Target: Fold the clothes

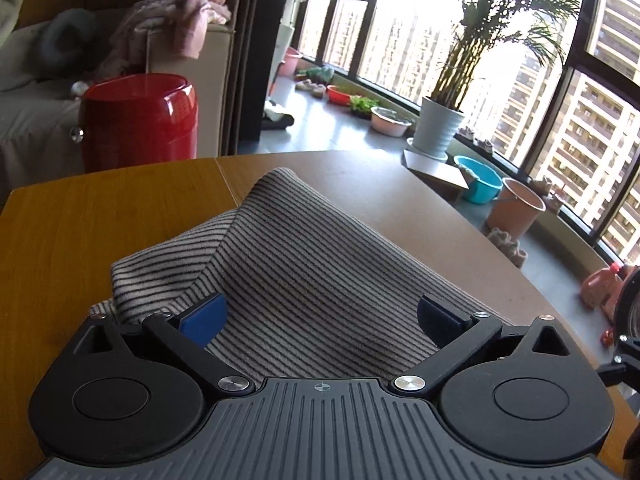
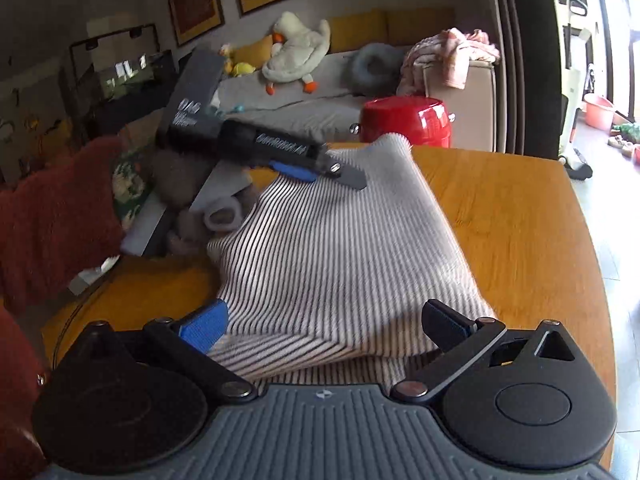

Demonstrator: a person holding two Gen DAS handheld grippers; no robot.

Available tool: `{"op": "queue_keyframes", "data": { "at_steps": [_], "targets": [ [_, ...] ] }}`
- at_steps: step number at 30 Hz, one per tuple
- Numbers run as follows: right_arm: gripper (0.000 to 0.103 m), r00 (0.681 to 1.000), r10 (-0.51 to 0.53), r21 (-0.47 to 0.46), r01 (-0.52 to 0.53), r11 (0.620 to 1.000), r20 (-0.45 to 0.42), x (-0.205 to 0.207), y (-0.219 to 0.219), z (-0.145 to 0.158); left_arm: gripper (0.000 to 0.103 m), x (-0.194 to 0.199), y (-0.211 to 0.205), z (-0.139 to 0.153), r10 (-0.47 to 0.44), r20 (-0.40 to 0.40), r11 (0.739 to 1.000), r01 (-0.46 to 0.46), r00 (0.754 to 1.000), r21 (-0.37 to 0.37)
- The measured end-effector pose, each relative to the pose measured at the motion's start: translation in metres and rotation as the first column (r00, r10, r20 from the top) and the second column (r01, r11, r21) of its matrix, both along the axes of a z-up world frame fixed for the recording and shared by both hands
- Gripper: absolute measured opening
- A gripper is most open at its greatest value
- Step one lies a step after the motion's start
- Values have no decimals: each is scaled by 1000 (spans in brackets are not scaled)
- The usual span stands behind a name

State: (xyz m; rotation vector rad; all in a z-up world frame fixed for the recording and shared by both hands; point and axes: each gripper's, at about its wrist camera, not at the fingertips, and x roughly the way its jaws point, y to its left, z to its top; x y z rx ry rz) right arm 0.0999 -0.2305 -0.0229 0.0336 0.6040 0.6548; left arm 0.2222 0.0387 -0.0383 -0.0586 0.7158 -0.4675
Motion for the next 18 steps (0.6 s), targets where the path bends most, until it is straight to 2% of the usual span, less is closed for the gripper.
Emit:
{"op": "queue_keyframes", "data": {
  "at_steps": [2, 4, 7, 8, 9, 11, 15, 18],
  "targets": [
    [103, 998, -56, 24, 56, 998, 7, 13, -8, 7, 103, -12, 8, 4, 24, 7, 1000, -23, 1000, -5],
    [103, 995, -97, 0, 97, 995, 11, 26, -7, 5, 103, -26, 16, 9, 35, 9, 999, -35, 999, -34],
    [103, 990, -141, -52, 141, 989, 15, 41, -2, -1, 101, -52, 30, 16, 21, -12, 991, -22, 1000, -132],
    [103, 990, -142, -65, 141, 988, -2, 41, 0, -5, 94, -59, 32, 16, 12, -26, 988, -16, 1000, -155],
    [103, 990, -143, -78, 141, 987, -18, 42, 1, -9, 81, -65, 35, 15, 4, -43, 985, -12, 999, -171],
    [103, 988, -145, -104, 140, 985, -50, 42, 5, -18, 73, -74, 36, 11, -10, -69, 984, -2, 998, -177],
    [103, 987, -137, -125, 126, 984, -86, 30, 5, -27, 73, -70, 33, -3, -25, -98, 989, 11, 995, -146],
    [103, 988, -120, -125, 107, 986, -98, 13, 2, -29, 72, -54, 30, -15, -33, -118, 986, 12, 992, -168]
  ]
}}
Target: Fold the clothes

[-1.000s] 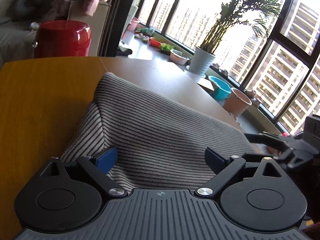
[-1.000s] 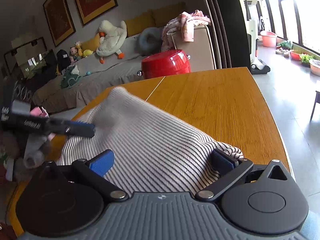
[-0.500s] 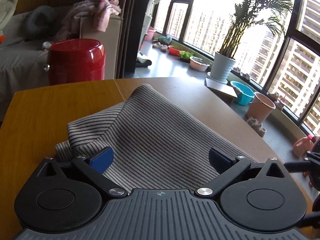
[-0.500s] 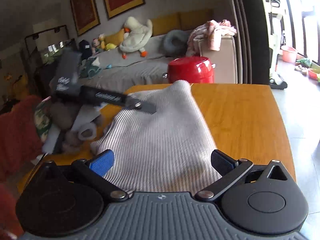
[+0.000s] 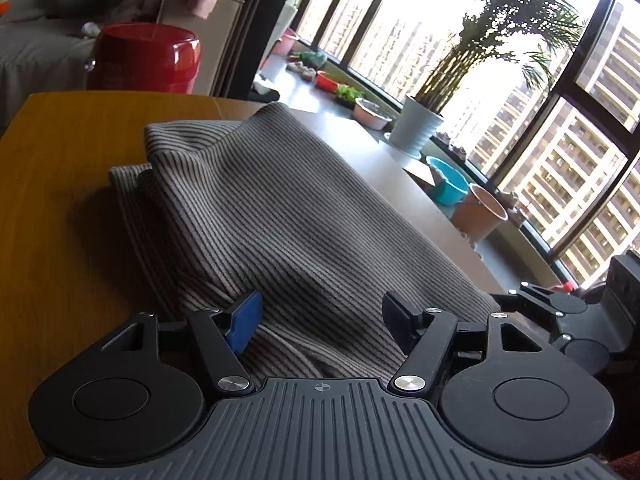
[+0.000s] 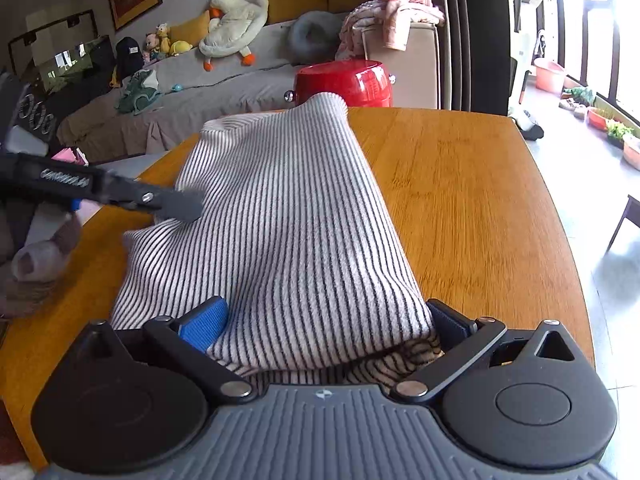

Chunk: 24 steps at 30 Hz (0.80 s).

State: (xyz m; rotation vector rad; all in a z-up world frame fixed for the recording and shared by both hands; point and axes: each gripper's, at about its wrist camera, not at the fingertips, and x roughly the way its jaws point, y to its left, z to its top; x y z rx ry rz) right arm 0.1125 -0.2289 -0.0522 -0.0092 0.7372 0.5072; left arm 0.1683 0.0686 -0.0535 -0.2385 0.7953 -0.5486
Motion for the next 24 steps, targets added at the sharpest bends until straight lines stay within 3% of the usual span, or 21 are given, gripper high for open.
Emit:
{"op": "queue_keyframes", "data": {
  "at_steps": [5, 10, 15, 17, 21, 24],
  "targets": [
    [103, 999, 54, 6, -54, 999, 2, -24, -1, 6, 76, 17, -16, -3, -11, 37, 1000, 10, 999, 17],
    [103, 998, -1, 51, -3, 999, 69, -27, -10, 23, 83, 18, -27, 0, -11, 60, 999, 8, 998, 51],
    [103, 999, -24, 155, 20, 988, 24, -17, -11, 18, 84, -2, -19, 8, -4, 68, 1000, 3, 998, 3],
    [103, 998, -22, 174, 11, 985, 58, -18, -5, 17, 85, -11, -15, 14, -19, 74, 999, 21, 997, -38],
    [103, 986, 84, 182, -110, 977, 144, -25, 14, 25, 91, -14, -11, 15, -39, 76, 997, 44, 996, -65],
    [103, 979, 183, 177, -197, 964, 95, -23, 28, 23, 91, -4, -13, 2, -28, 30, 998, 30, 999, -64]
  ]
}}
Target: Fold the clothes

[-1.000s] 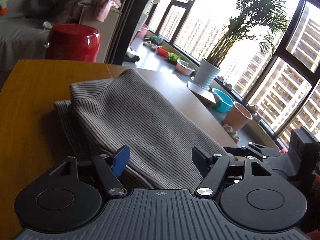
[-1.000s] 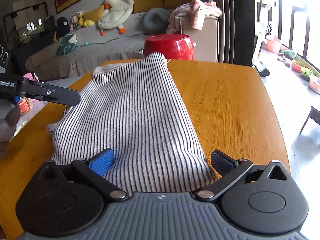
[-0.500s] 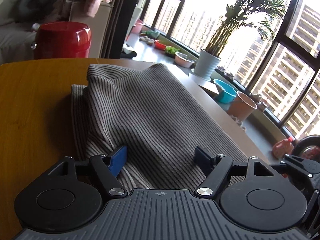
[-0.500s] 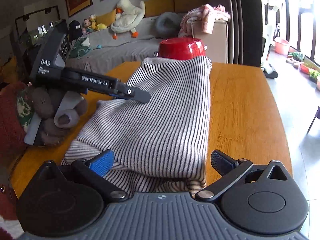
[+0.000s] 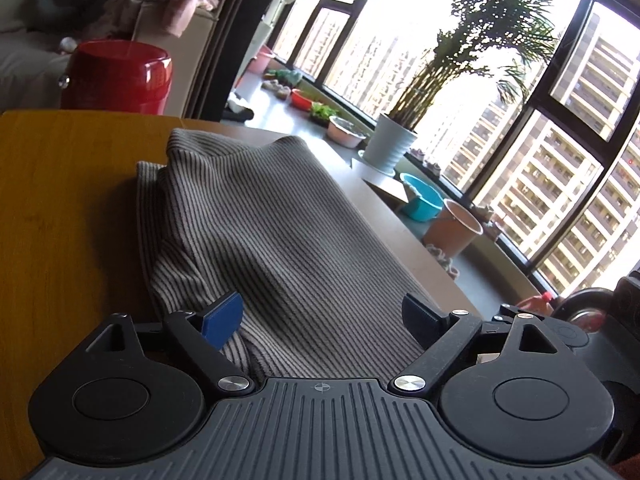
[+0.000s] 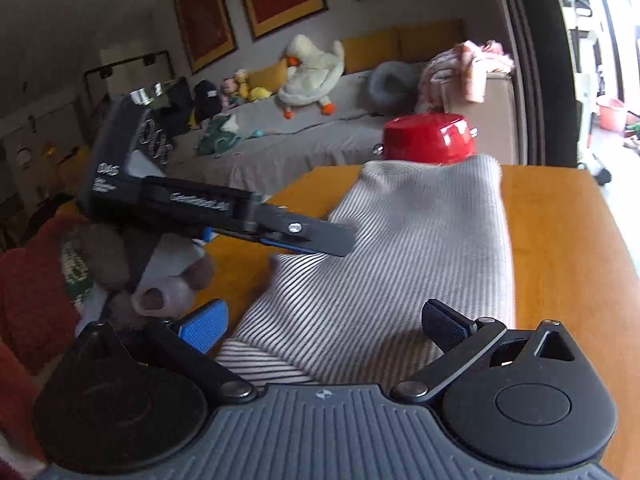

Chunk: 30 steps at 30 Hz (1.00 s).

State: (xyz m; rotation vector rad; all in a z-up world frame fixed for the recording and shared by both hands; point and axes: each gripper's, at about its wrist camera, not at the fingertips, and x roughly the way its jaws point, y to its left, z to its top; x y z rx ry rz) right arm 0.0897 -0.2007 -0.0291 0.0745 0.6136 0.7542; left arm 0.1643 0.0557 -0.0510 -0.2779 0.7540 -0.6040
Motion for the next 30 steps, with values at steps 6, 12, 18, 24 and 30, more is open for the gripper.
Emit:
{"op": "queue_keyframes", "data": {
  "at_steps": [6, 12, 18, 24, 30],
  "targets": [
    [103, 997, -11, -3, 10, 1000, -83, -4, -9, -9, 95, -3, -3, -9, -15, 17, 1000, 15, 1000, -7],
    [103, 994, -6, 1, 6, 1000, -109, -16, -12, -8, 98, -16, -7, -12, -33, 39, 999, 34, 999, -17],
    [103, 998, 8, -63, -12, 998, -67, -26, -6, -3, 98, -25, -7, -14, -39, 52, 999, 39, 998, -14],
    [102, 998, -64, -55, 62, 997, -29, -23, -28, 9, 98, -31, -1, -16, -40, 57, 998, 42, 998, -36],
    [77, 956, -293, -31, 293, 956, 2, 5, -52, 9, 99, -31, 1, -18, -42, 60, 997, 45, 997, -56]
  ]
}}
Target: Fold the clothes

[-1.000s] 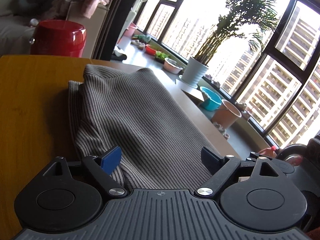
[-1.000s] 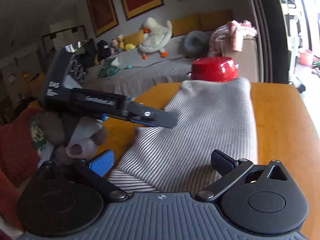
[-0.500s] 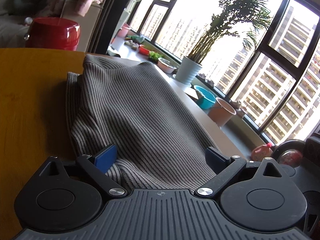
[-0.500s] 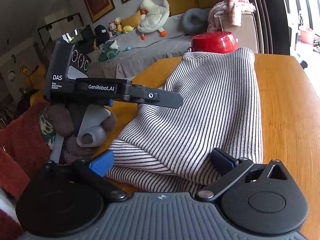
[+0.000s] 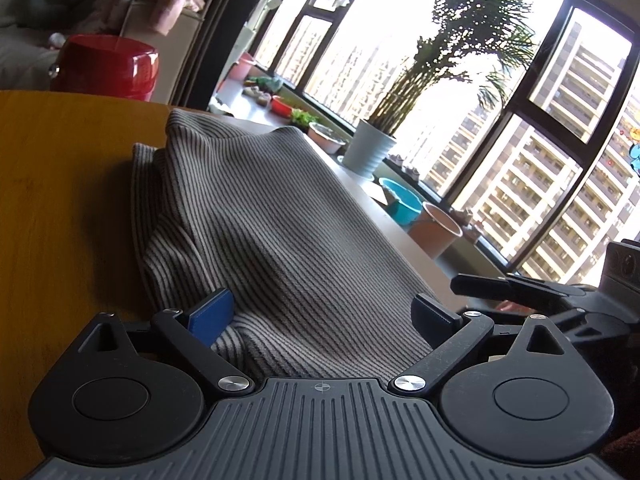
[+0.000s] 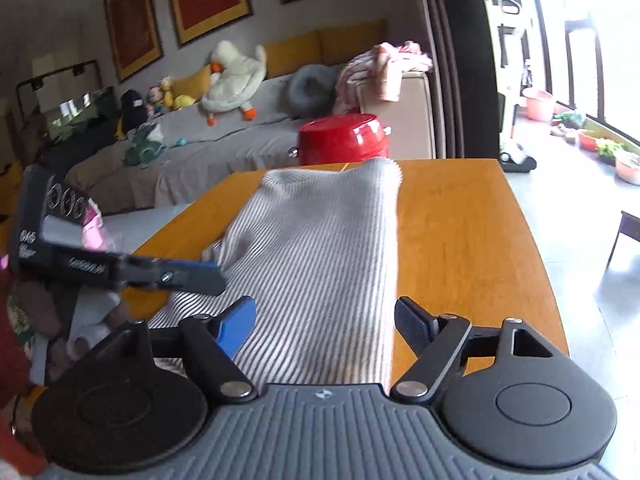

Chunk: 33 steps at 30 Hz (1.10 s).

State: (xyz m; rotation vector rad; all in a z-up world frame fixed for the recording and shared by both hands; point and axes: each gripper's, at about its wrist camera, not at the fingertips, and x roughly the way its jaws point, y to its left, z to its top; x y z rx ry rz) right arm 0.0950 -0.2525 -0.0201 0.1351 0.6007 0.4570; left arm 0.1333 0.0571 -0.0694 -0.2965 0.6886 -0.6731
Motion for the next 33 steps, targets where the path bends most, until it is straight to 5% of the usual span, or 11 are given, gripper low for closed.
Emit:
{"op": "queue_keyframes", "data": {
  "at_steps": [4, 8, 10, 12, 16, 20, 25, 30, 33],
  "targets": [
    [77, 992, -31, 87, 42, 995, -126, 37, -8, -16, 99, 0, 1, -1, -2, -1, 1000, 2, 1000, -10],
    [78, 985, 40, 111, -21, 994, -170, 41, 8, -27, 99, 0, 4, -2, -3, 2, 1000, 3, 1000, -29],
    [71, 988, 83, 131, -66, 989, -131, 32, 15, -20, 99, 0, 6, -3, -4, -4, 999, 4, 1000, -35],
    [52, 990, 113, 157, -100, 983, -79, 23, 17, -8, 101, 1, 6, -3, -6, -9, 999, 5, 1000, -37],
    [35, 993, 90, 98, -83, 992, -71, 19, 11, -2, 102, 0, 4, -3, -5, -7, 999, 5, 1000, -36],
    [35, 987, 22, 17, -19, 1000, -157, 17, -2, -23, 102, -1, 3, -3, -5, -6, 999, 5, 1000, -35],
    [41, 997, 4, -69, -9, 998, -75, -1, -2, -14, 102, -1, 0, -2, -4, -8, 1000, 4, 1000, -24],
    [42, 992, 129, -3, -129, 992, 2, -16, 8, 6, 103, -2, -1, -2, 0, -4, 1000, 0, 1000, -20],
    [43, 986, 162, -34, -163, 986, -35, -18, 19, -8, 103, -4, -2, -2, 2, -2, 1000, -2, 1000, -17]
  ]
}}
